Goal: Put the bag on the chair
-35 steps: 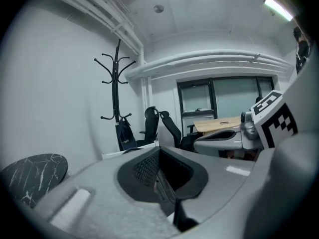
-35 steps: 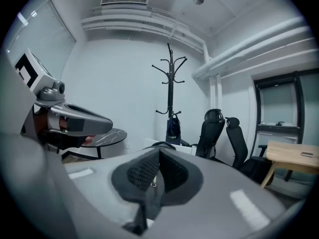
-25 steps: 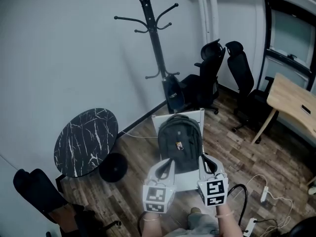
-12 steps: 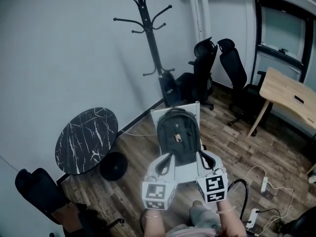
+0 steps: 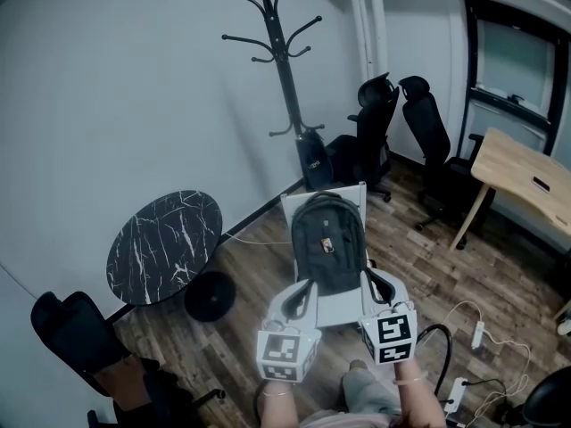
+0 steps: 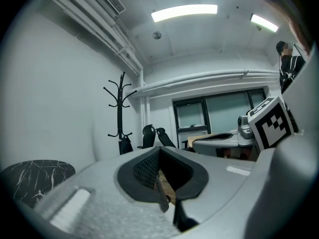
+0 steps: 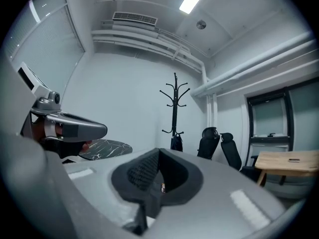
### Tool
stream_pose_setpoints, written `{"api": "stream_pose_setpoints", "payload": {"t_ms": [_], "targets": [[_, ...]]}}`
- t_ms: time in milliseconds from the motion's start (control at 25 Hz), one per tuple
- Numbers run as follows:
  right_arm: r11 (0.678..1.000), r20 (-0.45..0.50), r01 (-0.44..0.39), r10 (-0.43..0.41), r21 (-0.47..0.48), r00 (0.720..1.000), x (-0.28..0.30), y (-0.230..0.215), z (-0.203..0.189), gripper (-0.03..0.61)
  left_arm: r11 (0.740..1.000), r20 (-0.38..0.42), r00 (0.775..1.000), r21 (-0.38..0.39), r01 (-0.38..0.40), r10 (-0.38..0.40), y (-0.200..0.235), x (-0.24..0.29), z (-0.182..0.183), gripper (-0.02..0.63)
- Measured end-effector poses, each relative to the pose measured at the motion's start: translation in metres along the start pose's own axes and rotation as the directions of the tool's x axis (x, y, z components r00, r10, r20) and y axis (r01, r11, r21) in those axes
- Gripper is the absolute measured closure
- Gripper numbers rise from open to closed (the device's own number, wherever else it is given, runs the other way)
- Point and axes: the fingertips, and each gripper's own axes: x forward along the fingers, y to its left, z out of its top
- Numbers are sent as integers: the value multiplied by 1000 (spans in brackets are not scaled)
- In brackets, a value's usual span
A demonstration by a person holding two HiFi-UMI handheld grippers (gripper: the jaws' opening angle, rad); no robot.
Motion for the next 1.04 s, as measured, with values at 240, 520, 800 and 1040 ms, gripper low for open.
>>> {"api": "stream_pose_setpoints", "payload": {"t_ms": [240,520,800,1040], "targets": [[1000,8,9,-9,-3,1000,-19,4,4,575,1000,-10,1000,1,-2,2,-10,-20,-1,604],[1000,12,17,-17,-4,1000,-40,7,6,575,1000,0,1000,10,3,-3,-22,-38,2,604],[1000,8,24,-24,-7,1000,-57,7,6,575,1000,2,1000,1,-3,3,-27,-50,3,604],[1000,5,25,-25,-13,1000,-64,6,4,575,1000,0,1000,1,0,0,-33,-53,3,604]]}}
